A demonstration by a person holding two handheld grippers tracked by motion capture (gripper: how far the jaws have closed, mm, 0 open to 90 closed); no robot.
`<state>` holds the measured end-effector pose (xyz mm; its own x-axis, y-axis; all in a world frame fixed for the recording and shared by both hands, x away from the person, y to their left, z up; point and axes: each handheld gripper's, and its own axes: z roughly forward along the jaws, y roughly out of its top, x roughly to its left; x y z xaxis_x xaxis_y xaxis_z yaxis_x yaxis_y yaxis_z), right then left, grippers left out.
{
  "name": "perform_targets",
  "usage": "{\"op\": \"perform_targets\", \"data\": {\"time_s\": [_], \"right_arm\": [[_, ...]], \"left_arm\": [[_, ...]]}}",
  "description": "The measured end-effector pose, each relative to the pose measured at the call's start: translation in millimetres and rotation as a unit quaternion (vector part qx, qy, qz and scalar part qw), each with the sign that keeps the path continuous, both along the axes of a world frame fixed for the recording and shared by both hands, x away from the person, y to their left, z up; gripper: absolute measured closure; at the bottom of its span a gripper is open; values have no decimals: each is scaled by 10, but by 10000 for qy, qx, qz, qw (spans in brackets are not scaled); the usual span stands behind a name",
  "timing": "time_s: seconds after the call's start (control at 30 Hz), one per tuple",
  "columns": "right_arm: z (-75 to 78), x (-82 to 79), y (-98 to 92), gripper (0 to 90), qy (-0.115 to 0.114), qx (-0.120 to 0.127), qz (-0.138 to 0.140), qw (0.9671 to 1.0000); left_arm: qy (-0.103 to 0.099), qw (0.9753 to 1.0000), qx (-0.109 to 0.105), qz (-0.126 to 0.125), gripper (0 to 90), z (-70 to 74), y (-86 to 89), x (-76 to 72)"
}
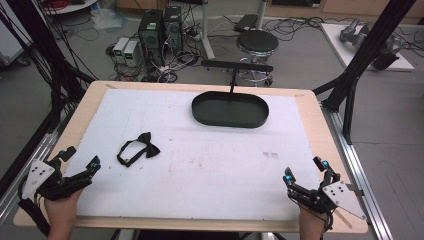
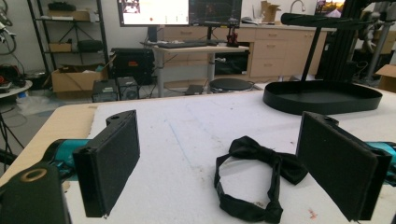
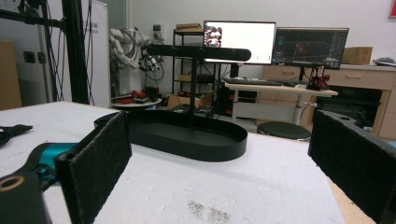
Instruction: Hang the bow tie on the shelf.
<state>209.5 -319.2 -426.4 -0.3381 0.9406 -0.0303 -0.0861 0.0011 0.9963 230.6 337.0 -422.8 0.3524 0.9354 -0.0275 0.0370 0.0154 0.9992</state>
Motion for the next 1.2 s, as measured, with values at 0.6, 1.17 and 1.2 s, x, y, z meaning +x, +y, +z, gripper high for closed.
{"op": "perform_targets", "data": {"time_s": [0.6,1.17,1.2], "right_arm": [[-2,4,-8,51,-21,-24,-3,10000],[-6,-18,-9,51,-5,-16,3,10000],[-6,-19,-13,51,-9,-36,2,10000]], "left_arm": [[388,9944,687,-705,207,107,-260,102],[1622,9725,941,-1378,451,32,-511,435],[1700,9702,971,-1429,468,30,-522,467]]}}
